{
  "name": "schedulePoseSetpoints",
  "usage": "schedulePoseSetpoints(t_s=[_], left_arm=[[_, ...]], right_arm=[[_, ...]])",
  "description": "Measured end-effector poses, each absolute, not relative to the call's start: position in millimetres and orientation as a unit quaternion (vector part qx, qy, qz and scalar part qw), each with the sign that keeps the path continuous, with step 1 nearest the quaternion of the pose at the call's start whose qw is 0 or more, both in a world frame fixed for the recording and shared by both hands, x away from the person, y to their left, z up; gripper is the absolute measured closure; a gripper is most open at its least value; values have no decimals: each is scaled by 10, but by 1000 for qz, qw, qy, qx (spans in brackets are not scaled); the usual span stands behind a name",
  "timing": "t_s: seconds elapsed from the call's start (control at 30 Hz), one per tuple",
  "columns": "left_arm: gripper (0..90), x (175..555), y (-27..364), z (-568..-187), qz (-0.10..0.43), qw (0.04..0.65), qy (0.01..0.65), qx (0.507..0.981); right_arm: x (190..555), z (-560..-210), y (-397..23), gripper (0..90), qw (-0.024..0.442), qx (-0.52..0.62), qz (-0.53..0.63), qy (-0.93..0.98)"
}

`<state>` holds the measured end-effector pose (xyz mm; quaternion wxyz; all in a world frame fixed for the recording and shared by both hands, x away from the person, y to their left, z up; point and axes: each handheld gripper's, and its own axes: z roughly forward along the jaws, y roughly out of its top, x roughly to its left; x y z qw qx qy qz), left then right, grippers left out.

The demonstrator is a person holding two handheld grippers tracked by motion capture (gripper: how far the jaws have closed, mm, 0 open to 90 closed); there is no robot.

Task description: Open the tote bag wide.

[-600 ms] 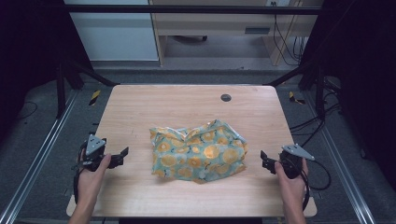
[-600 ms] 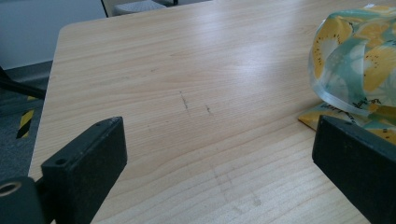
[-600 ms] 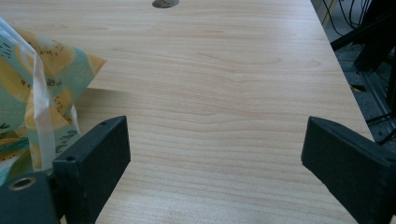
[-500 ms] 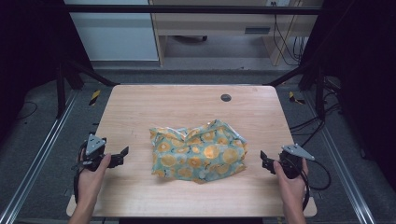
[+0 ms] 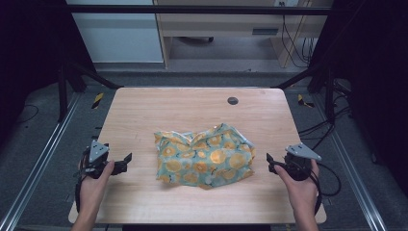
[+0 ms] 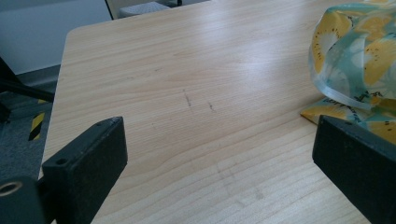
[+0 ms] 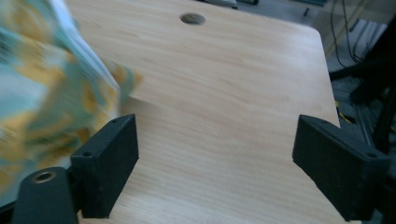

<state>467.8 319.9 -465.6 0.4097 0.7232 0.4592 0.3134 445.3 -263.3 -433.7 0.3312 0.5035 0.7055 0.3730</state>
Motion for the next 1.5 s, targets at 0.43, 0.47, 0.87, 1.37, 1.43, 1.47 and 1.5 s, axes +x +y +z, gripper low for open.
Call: schedulePoseSetpoints(t_s=[0.43,0.47,0.87,1.37,1.43,1.47,1.5], left_arm=[[29,4672,3148,-4676,307,399,454,735],[29,4673,3145,-4678,306,396,454,737],[29,4667,3105,-4699,296,395,453,743],[29,4674,3069,-4706,286,399,447,748],[29,4671,3067,-4704,285,397,444,751],[29,4670,3065,-4704,285,398,445,750],[29,4668,3065,-4703,285,398,445,750]], right_arm=[[4708,-3532,-2147,221,274,402,410,771],[4743,-3514,-2110,231,271,396,406,777],[5266,-3592,-1698,271,223,357,393,817],[5665,-3900,-1324,355,160,341,359,854],[5672,-3912,-1320,433,158,346,351,855],[5675,-3918,-1325,482,158,345,349,857],[5679,-3925,-1330,530,154,344,347,858]])
